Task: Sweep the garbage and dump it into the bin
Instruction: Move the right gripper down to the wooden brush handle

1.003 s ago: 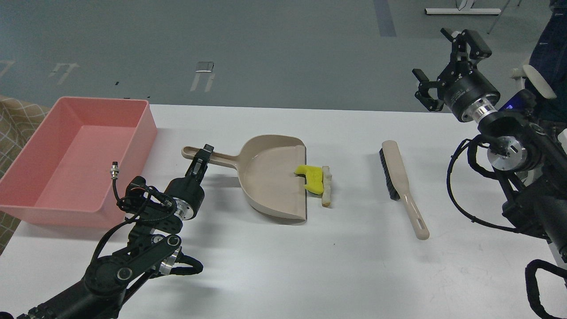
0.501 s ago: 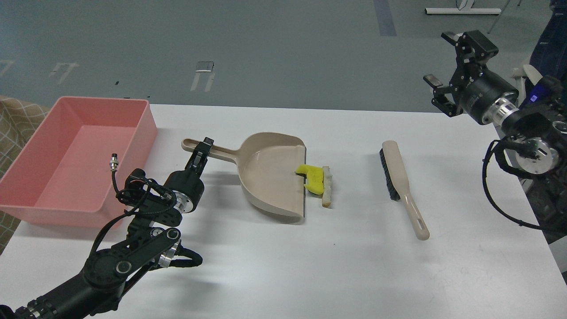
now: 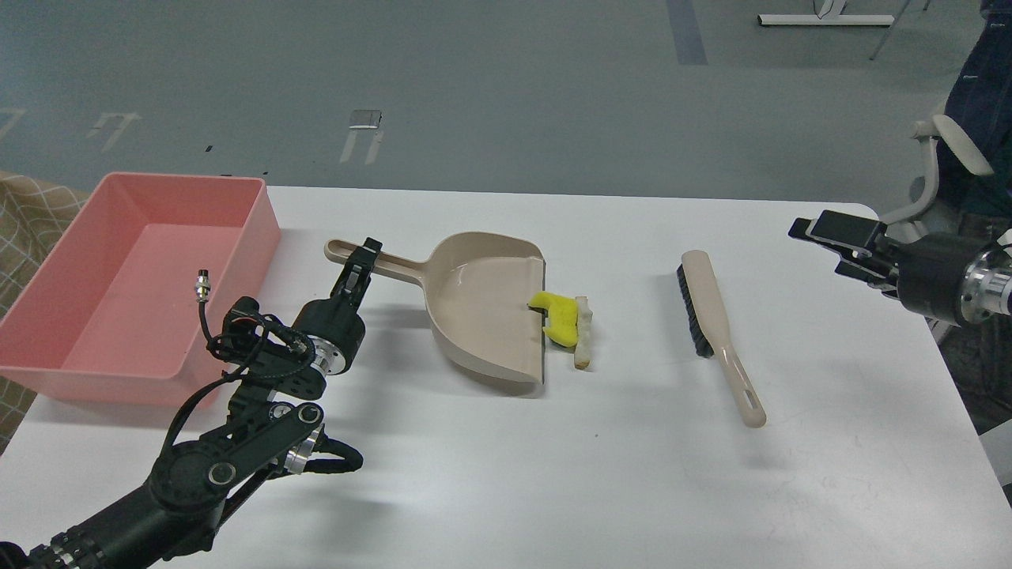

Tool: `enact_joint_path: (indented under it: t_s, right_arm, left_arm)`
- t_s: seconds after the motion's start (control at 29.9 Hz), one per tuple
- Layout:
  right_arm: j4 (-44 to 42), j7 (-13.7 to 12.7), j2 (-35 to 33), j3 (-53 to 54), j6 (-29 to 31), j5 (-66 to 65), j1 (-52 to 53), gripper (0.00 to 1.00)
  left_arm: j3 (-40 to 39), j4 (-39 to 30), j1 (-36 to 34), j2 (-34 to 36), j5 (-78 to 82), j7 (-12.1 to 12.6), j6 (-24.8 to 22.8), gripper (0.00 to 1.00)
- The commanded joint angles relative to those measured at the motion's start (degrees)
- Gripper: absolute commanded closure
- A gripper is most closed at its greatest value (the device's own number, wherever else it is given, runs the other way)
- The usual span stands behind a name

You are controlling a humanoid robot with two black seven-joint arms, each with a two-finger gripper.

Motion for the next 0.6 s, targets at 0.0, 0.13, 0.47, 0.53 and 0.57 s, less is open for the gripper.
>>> enact_joint_path:
  t_s: [0.0,0.13,0.47,0.53,0.57]
  right_arm:
    - [3.25,-2.66,-1.05,-2.86,2.2,-5.09,-0.26,0.0]
    - [3.34,-5.47,-0.52,-4.71,2.21,-7.3,-0.52,0.0]
    - [3.42,-9.08,5.89,-6.73,2.29,-7.3,-0.17,0.06]
    - [3.34,-9.6,7.73,-6.82,2.21,-7.3,-0.34,0.06]
    - [3.34,-9.78,8.18,-6.82,2.21,-7.39,-0.34,0.06]
  left_arm:
    - [0.01,-0.24,0.01,-0.09,0.08,0.01,0.0,1.0]
    - [-0.08,-0.68,0.27,0.09,0.25,0.01,0.0,1.0]
    - [-0.26,-2.61,0.89,0.79,0.17,0.01,0.0,1.0]
    - [-0.25,-2.61,0.89,0.79,0.17,0.01,0.0,1.0]
    - [-0.25,-2.61,0.89,0.79,0.17,0.01,0.0,1.0]
